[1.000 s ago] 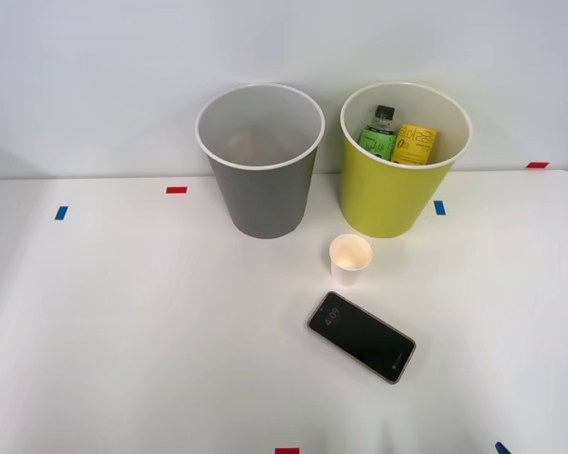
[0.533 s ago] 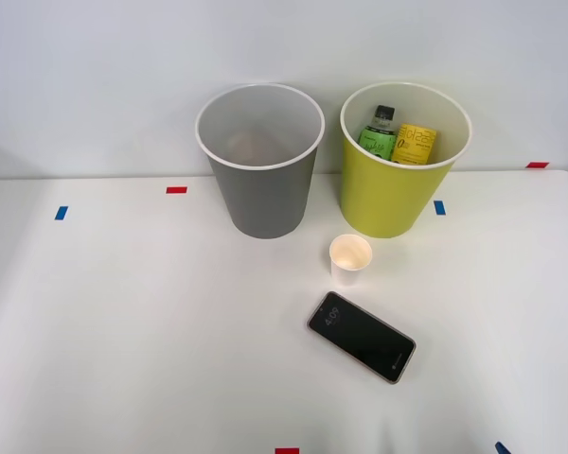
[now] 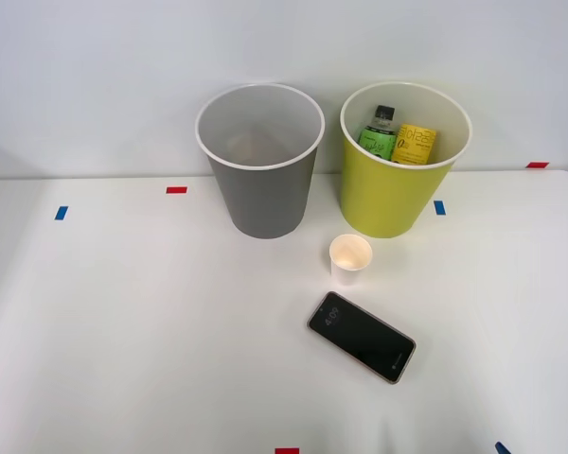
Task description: Put cans in the gray bin, plastic bottles in the light green bin
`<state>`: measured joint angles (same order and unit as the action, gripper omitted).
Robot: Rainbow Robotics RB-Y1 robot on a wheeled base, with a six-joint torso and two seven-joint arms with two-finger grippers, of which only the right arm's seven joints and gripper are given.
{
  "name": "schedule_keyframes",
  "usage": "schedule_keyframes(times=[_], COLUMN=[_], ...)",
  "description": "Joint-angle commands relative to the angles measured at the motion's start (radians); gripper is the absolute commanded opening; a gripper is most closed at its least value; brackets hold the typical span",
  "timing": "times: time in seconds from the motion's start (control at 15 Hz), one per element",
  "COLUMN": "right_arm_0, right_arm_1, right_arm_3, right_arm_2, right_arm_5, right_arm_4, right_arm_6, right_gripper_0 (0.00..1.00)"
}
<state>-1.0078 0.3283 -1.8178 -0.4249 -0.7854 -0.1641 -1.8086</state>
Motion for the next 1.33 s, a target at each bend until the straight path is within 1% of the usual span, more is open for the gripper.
schedule_keyframes(times=[0.07, 1.33], right_arm_0=[0.0, 0.0], right_arm_1=[0.0, 0.0], right_arm_3=[0.0, 0.0], right_arm_2=[0.0, 0.0], right_arm_5=[0.0, 0.0], right_arm_4=[0.0, 0.0], right_arm_6=[0.0, 0.0], right_gripper_0=[1.0, 1.0])
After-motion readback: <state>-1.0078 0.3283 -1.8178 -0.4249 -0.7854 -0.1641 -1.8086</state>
